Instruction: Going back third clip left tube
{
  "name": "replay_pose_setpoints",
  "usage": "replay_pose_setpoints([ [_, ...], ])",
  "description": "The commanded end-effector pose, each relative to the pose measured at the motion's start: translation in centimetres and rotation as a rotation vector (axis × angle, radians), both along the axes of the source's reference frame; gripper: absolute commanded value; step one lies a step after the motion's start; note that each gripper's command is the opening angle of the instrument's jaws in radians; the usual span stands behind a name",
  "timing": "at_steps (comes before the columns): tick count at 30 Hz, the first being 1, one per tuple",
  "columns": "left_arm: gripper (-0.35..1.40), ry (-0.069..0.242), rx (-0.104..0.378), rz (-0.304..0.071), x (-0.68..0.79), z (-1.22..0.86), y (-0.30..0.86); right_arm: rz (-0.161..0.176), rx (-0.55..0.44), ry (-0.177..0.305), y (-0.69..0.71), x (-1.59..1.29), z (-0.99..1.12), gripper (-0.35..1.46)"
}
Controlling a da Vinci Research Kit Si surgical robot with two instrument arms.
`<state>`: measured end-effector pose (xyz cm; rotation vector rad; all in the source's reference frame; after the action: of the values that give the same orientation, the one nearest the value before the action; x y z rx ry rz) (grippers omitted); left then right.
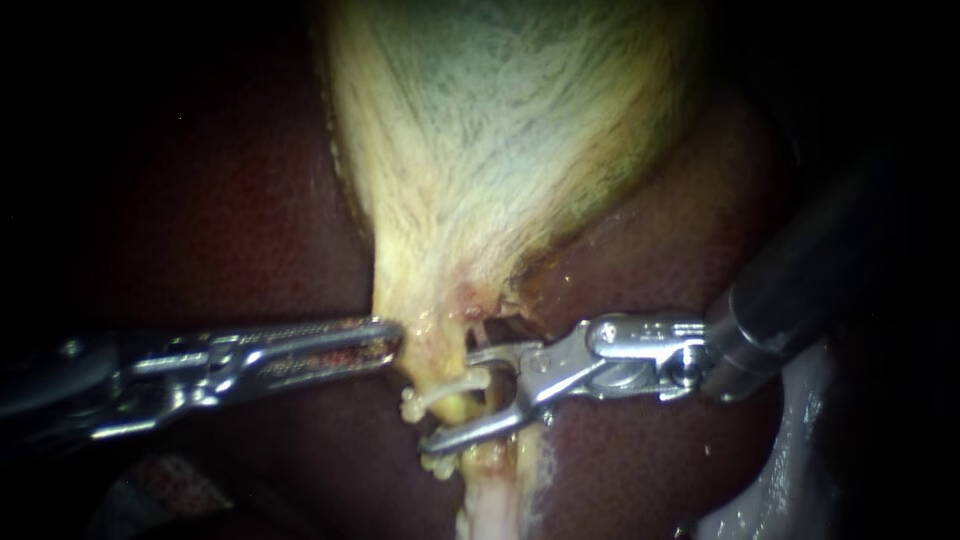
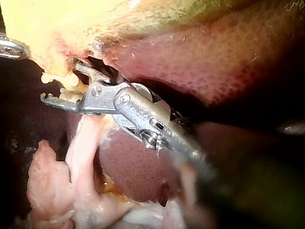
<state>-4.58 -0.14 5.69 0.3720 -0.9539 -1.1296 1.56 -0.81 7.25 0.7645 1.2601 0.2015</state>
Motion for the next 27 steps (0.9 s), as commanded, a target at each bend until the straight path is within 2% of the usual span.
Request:
replay_pose_setpoints([
  [1, -0.35, -0.001, 0.0, 0.001, 0.0, -0.01, 0.0, 0.003, 0.0, -0.001, 0.0, -0.02, 0.0, 0.53],
  [11, -0.35, 0.001, -0.001, -0.001, 0.02, -0.01, 0.0, 0.047, -0.043, -0.01, 0.07, -0.5, -0.04, 0.58],
  [19, -0.35, 0.001, -0.001, -0.001, 0.01, 0.01, 0.01, 0.085, -0.096, -0.013, 0.28, -0.95, -0.26, 0.58],
  [27, -0.35, 0.002, -0.002, -0.002, -0.01, 0.07, 0.03, 0.108, -0.141, -0.014, 0.44, -1.18, -0.45, 0.59],
])
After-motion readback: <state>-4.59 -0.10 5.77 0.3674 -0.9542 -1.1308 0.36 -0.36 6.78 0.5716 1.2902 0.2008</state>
